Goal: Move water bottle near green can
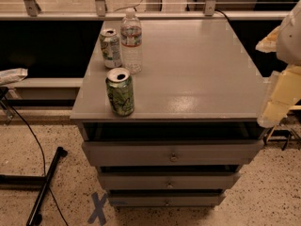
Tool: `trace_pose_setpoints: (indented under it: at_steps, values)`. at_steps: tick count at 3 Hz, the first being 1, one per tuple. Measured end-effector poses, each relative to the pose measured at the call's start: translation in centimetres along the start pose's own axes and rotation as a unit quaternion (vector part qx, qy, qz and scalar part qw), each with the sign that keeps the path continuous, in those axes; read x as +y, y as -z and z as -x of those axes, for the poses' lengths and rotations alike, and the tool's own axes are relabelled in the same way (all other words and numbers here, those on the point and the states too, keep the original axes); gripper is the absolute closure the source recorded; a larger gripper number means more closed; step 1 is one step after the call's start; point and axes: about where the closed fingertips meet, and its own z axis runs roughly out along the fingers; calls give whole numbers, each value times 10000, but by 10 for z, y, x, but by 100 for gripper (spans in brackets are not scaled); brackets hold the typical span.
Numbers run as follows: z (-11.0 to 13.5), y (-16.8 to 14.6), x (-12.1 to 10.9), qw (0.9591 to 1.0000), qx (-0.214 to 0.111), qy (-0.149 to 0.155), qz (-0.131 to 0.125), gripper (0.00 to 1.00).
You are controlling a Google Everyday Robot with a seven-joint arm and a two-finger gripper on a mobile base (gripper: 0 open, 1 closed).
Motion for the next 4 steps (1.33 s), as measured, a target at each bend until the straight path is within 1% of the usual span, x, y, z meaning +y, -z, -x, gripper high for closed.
trace_pose_setpoints:
  at_steps: [1, 2, 3, 4]
  values:
    - [3, -1, -3, 10000, -44, 33, -21, 0]
    - [24, -9, -25, 9990, -336, 260, -138, 0]
    - [69, -22, -65, 9914, -1167, 496, -325, 0]
    - [137, -30, -111, 9684, -2379, 583, -467, 0]
